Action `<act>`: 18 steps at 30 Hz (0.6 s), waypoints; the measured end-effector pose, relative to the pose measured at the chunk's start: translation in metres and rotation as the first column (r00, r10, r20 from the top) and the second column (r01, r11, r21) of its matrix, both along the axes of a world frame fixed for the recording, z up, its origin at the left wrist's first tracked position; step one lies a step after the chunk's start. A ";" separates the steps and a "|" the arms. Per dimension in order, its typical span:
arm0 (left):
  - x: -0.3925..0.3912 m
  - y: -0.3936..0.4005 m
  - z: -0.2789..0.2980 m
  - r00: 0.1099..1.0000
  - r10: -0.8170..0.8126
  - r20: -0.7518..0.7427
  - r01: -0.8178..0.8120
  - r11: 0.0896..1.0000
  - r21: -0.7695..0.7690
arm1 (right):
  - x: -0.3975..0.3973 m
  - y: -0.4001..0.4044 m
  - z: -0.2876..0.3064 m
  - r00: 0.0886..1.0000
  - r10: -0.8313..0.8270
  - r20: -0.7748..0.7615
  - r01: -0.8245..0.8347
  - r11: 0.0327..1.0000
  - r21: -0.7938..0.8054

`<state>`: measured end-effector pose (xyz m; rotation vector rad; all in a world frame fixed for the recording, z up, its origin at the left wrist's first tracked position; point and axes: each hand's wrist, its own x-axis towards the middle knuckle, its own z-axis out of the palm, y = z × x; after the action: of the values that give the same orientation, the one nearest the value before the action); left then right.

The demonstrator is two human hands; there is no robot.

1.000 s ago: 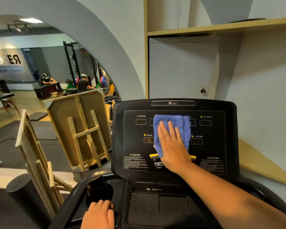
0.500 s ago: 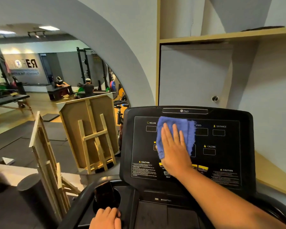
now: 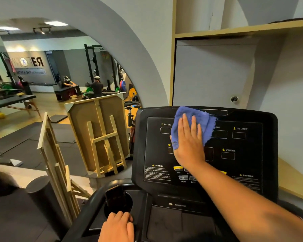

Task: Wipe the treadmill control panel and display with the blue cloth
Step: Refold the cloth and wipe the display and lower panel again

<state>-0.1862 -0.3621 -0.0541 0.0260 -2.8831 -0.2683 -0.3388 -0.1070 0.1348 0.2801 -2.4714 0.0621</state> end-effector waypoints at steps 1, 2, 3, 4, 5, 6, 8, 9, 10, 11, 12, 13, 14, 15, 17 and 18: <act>0.001 -0.001 -0.003 1.000 0.016 -0.010 -0.016 1.000 -0.013 | 0.001 -0.013 -0.005 0.998 0.064 0.016 -0.064 0.998 0.028; 0.000 -0.001 -0.005 1.000 0.026 -0.013 -0.027 0.999 -0.031 | 0.004 -0.021 -0.013 0.987 0.152 0.046 -0.155 0.984 0.085; 0.001 -0.002 -0.006 0.999 0.043 -0.001 -0.043 0.999 -0.028 | 0.009 -0.024 -0.023 0.967 0.238 0.090 -0.249 0.956 0.153; 0.000 -0.002 -0.007 0.999 0.041 -0.018 -0.042 0.998 -0.040 | 0.017 -0.020 -0.031 0.943 0.305 0.135 -0.328 0.920 0.215; 0.000 -0.003 -0.006 0.999 0.035 -0.025 -0.036 0.998 -0.047 | 0.023 -0.012 -0.038 0.920 0.353 0.168 -0.387 0.885 0.258; -0.001 -0.003 -0.007 1.000 0.020 -0.011 -0.021 0.998 -0.052 | 0.027 0.001 -0.043 0.902 0.386 0.192 -0.427 0.860 0.279; 0.000 -0.003 -0.006 1.000 0.005 0.009 -0.004 0.999 -0.047 | 0.029 0.030 -0.047 0.904 0.376 0.202 -0.419 0.873 0.249; 0.001 -0.003 -0.004 1.000 0.008 0.010 -0.007 0.999 -0.043 | 0.027 0.040 -0.044 0.931 0.328 0.163 -0.356 0.913 0.200; 0.002 -0.003 -0.002 1.000 0.013 0.001 -0.013 0.999 -0.047 | 0.023 0.044 -0.036 0.962 0.252 0.103 -0.265 0.954 0.139; 0.002 -0.002 -0.001 1.000 0.015 -0.011 -0.016 0.999 -0.047 | 0.017 0.039 -0.027 0.986 0.162 0.045 -0.165 0.983 0.084; 0.003 -0.001 0.000 1.000 0.011 -0.021 -0.012 0.999 -0.042 | 0.010 0.027 -0.018 0.997 0.083 0.009 -0.083 0.996 0.045; 0.005 0.000 0.002 1.000 0.004 -0.031 -0.005 1.000 -0.028 | 0.005 0.011 -0.010 0.999 0.044 -0.007 -0.044 0.999 0.019; 0.007 0.001 0.003 0.999 -0.006 -0.034 0.005 1.000 -0.013 | 0.003 -0.006 -0.003 0.999 0.044 -0.004 -0.044 0.999 0.009; 0.009 0.001 0.004 0.999 -0.009 -0.033 0.009 1.000 0.002 | 0.002 -0.021 -0.001 0.997 0.077 0.002 -0.077 0.997 0.022; 0.011 0.002 0.005 1.000 0.000 -0.031 0.001 1.000 0.030 | 0.007 -0.040 -0.010 0.976 0.212 0.055 -0.217 0.970 0.107; 0.012 0.004 0.005 0.999 0.011 -0.034 -0.010 0.999 0.038 | 0.012 -0.043 -0.019 0.953 0.285 0.107 -0.299 0.942 0.154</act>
<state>-0.1740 -0.3585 -0.0488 0.0427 -2.8427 -0.3186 -0.3264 -0.1495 0.1157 0.7312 -2.5014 -0.0111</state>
